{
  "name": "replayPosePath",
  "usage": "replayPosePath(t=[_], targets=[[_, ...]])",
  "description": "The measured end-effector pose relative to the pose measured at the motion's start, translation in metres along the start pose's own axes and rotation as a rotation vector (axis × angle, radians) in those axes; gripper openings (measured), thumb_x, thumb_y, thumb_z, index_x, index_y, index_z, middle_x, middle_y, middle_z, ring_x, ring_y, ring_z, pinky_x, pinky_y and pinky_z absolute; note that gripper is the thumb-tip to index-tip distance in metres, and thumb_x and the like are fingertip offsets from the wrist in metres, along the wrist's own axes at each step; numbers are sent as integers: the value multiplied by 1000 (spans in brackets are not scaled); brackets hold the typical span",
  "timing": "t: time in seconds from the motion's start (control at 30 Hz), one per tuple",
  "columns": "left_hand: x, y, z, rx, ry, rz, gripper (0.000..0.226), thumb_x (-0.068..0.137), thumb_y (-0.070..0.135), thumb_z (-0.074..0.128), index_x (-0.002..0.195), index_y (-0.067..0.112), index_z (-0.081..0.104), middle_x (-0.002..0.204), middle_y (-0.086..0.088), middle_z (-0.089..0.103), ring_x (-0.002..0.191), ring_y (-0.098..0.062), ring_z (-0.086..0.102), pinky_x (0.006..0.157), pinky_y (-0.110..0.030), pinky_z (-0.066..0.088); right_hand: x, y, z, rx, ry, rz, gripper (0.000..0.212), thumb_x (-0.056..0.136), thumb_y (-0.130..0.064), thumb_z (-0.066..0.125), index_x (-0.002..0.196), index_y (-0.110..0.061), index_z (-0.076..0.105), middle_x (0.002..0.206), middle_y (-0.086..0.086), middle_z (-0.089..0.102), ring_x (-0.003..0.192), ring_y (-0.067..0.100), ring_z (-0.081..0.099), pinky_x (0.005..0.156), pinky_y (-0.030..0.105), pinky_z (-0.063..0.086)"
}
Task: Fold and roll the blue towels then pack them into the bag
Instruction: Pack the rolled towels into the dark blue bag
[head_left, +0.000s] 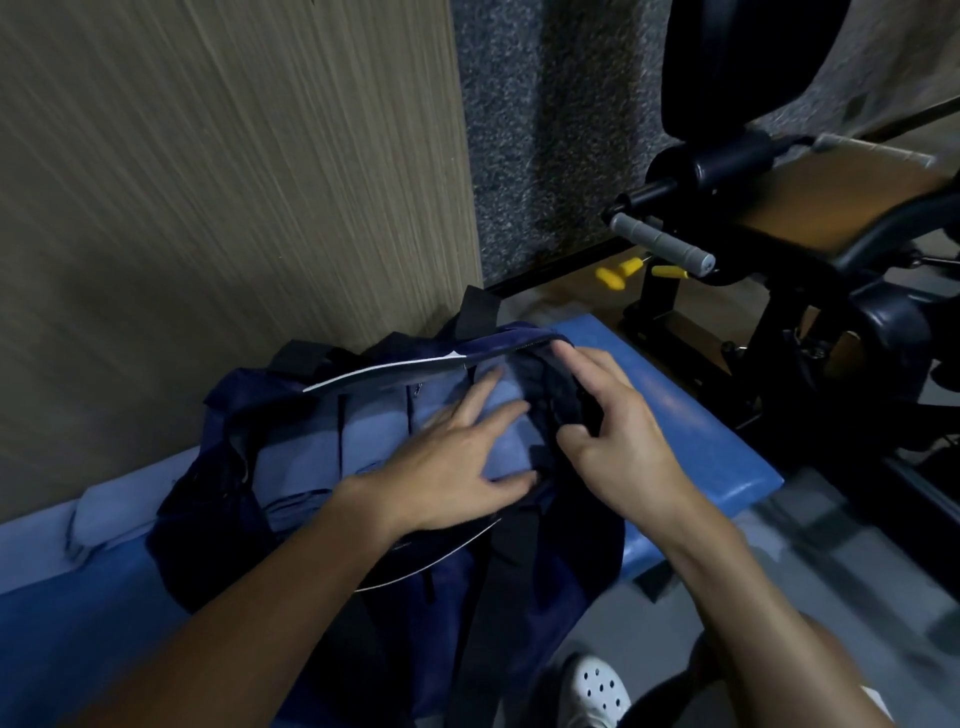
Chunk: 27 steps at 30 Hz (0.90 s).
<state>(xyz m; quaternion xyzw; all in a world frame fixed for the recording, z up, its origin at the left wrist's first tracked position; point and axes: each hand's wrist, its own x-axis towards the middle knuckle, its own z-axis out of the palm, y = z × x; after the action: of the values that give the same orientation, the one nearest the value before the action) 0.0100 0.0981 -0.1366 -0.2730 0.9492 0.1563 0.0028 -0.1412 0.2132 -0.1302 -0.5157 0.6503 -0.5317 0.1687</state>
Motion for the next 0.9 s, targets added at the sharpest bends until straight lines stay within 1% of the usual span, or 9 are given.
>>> replayPosePath(t=[0.1,0.27,0.37,0.53,0.6,0.67,0.77,0.83,0.9], targets=[[2,0,-7,93,-40,-17,88,79,63,50,152,33,13,159,14,-22,150,-20,6,118,-42,26,0,-6,4,27,-3,-46,77,72,15,49,144,-13,42,139,-6,42,134,5,36,110,16,28],[4,8,0,135,165,-5,76,86,48,56,150,20,25,162,4,-4,147,-24,15,113,-43,33,3,-14,7,83,44,-92,78,67,11,46,141,-11,45,137,-3,45,132,1,39,108,11,28],[4,8,6,64,170,-104,77,89,54,51,152,21,20,163,5,-6,149,-20,9,116,-41,29,3,-20,8,101,28,-109,77,66,13,46,139,-11,48,135,-4,46,130,0,40,106,11,29],[11,5,0,266,19,-137,91,84,65,41,155,23,5,164,-2,-10,150,-20,-5,122,-40,0,5,-9,7,58,59,-51,74,68,-1,47,140,-17,48,136,-7,46,133,6,38,110,22,31],[11,3,-2,104,51,-154,92,77,76,25,155,31,9,164,5,-4,150,-16,-2,122,-35,-1,5,-3,6,26,86,-28,71,68,-8,49,139,-19,48,136,-6,45,133,12,38,112,30,32],[11,-1,-3,9,62,-156,82,84,75,25,155,36,12,164,8,-2,150,-14,-1,122,-32,-2,5,-1,6,6,100,-18,69,69,-12,50,138,-20,49,135,-5,46,132,16,38,111,32,33],[11,-4,-2,95,25,-137,76,94,60,39,155,34,3,164,5,-6,150,-15,-3,122,-34,-3,4,-1,7,-8,95,-15,68,70,-12,50,138,-21,49,134,-6,46,130,17,40,109,26,32],[12,-9,0,164,0,-154,82,92,62,39,155,34,-6,164,2,-7,150,-18,-2,122,-36,-1,2,-1,6,-25,89,-21,70,69,-12,49,137,-22,49,133,-8,46,128,16,39,108,20,30],[13,-12,1,201,-34,-179,83,92,66,33,154,33,-11,164,1,-7,151,-19,-2,122,-36,-1,0,1,6,-52,89,-21,70,68,-12,49,137,-25,49,131,-12,45,128,15,38,110,28,30]])
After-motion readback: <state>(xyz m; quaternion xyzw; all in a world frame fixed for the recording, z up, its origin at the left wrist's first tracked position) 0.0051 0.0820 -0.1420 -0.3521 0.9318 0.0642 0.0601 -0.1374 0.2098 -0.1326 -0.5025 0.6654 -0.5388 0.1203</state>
